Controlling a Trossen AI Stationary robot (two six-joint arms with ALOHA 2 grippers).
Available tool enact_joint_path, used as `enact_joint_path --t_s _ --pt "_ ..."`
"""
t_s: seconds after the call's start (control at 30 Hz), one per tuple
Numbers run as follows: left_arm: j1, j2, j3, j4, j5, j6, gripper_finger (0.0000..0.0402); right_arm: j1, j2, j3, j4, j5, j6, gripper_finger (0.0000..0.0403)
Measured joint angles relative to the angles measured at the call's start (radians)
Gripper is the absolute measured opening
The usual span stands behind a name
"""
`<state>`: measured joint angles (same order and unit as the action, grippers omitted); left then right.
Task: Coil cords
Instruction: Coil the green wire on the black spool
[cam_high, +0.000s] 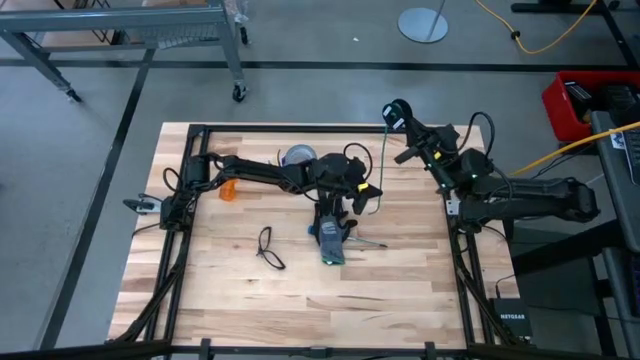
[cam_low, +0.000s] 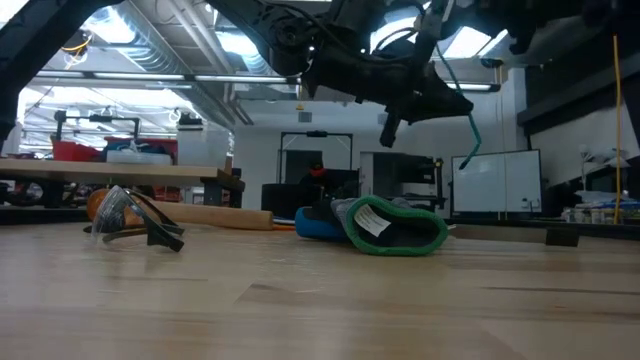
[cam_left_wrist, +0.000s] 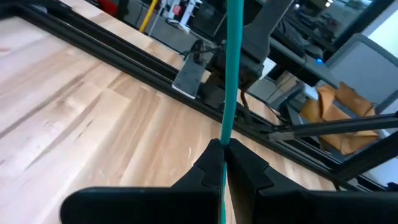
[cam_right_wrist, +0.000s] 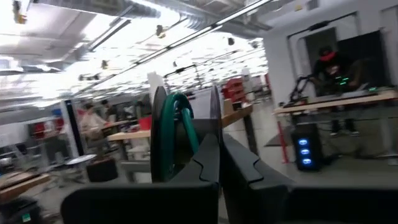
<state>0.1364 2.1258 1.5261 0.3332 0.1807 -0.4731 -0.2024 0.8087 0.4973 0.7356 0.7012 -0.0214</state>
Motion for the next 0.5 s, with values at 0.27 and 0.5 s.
enact_joint_path --t_s 0.27,0.5 --pt "0.001 0.000 0.000 -0.002 0.077 -0.032 0.0000 0.000 0.096 0.000 0.055 0.096 -0.039 0.0001" --pt "0.012 0.000 0.000 -0.011 0.245 -0.096 0.0000 0.000 0.128 0.000 -0.047 0.102 -0.029 0.0001"
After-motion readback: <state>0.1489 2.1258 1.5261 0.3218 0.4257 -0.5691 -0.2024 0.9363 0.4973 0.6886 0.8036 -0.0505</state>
